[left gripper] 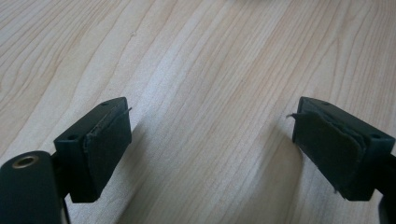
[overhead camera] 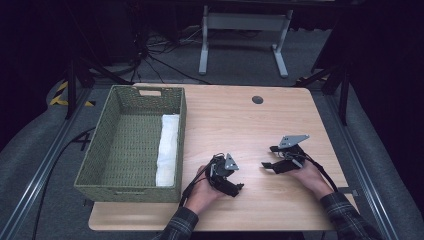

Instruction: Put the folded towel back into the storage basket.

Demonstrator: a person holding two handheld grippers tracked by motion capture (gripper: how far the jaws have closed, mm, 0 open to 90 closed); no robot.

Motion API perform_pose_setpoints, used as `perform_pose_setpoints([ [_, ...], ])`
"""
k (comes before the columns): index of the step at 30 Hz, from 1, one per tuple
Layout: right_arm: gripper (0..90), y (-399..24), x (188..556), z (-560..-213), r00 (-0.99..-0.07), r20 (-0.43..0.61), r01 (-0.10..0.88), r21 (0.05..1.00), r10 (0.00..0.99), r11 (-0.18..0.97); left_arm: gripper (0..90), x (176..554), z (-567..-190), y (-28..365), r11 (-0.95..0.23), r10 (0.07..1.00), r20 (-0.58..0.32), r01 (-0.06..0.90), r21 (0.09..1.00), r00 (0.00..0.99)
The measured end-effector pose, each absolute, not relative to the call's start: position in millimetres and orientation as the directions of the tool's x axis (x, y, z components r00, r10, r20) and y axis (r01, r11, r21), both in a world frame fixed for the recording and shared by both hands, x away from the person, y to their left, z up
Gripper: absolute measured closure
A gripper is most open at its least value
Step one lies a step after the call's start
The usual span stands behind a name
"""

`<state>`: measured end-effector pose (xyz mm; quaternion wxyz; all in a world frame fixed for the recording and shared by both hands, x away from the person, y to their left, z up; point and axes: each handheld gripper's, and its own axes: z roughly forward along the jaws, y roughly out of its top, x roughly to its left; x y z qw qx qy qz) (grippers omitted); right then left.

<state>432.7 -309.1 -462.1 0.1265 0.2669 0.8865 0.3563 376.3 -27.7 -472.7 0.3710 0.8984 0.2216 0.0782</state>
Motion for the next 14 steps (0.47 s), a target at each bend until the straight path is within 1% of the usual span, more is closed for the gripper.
perform_pose_setpoints([
  [2, 20.4, -311.8, 431.8, -463.8, -0.82, -0.032, 0.385, 0.708, 0.572, 0.592, 11.3, 375.7, -474.4, -28.5, -0.627, 0.453, -0.007, 0.325, 0.708, 0.891],
  [5, 19.2, -314.7, 429.8, -467.1, -0.82, -0.025, 0.375, 0.731, 0.572, 0.57, 10.6, 375.3, -474.5, -28.5, -0.627, 0.456, -0.012, 0.331, 0.706, 0.89],
  [9, 15.3, -314.0, 429.1, -467.4, -0.817, -0.034, 0.375, 0.727, 0.576, 0.575, 10.5, 375.5, -474.6, -28.6, -0.626, 0.455, -0.009, 0.326, 0.708, 0.891],
  [14, 15.1, -314.0, 428.8, -467.4, -0.815, -0.034, 0.378, 0.725, 0.578, 0.575, 10.5, 375.5, -474.5, -28.5, -0.627, 0.455, -0.009, 0.328, 0.706, 0.89],
])
